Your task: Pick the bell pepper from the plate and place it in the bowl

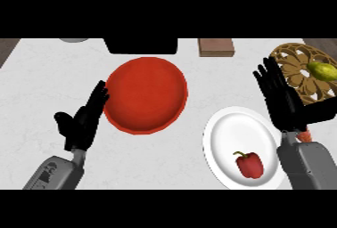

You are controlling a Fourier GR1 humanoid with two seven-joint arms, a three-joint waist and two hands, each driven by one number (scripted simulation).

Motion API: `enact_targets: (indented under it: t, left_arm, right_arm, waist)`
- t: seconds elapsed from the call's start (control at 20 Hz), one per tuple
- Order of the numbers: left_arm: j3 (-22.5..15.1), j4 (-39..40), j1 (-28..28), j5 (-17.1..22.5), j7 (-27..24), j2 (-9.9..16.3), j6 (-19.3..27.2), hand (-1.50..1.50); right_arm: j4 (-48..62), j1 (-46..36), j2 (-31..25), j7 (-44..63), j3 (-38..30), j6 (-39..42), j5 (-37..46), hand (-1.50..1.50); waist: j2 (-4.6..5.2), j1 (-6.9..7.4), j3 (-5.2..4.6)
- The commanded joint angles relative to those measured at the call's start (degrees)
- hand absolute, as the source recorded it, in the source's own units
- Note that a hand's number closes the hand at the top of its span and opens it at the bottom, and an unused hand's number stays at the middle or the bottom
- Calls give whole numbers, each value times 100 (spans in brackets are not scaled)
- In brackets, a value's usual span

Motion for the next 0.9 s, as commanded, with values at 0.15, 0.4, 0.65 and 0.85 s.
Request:
enact_targets:
  t: [0.15, 0.4, 0.65, 0.85]
  left_arm:
    - [-238, -537, 214, -244, -177, 374, -507, 0]
    - [-520, -717, -22, -272, -113, 336, -879, 0]
    - [-639, -1231, 406, -414, 51, 321, -983, 0]
    - [-543, -1010, 243, -395, -15, 278, -1048, 0]
  right_arm:
    - [-1473, 1298, -547, -699, 287, -221, 1024, 150]
    - [-1612, 2160, -1135, -885, 375, -1231, 2701, 150]
    - [-1888, 2653, -763, -1394, 893, -1568, 3479, -150]
    - [-2083, 2361, -1368, -291, 1316, -1586, 4742, -150]
  waist:
    - [-116, -169, 159]
    - [-82, -219, 156]
    - [-46, 12, 161]
    - [-36, 34, 145]
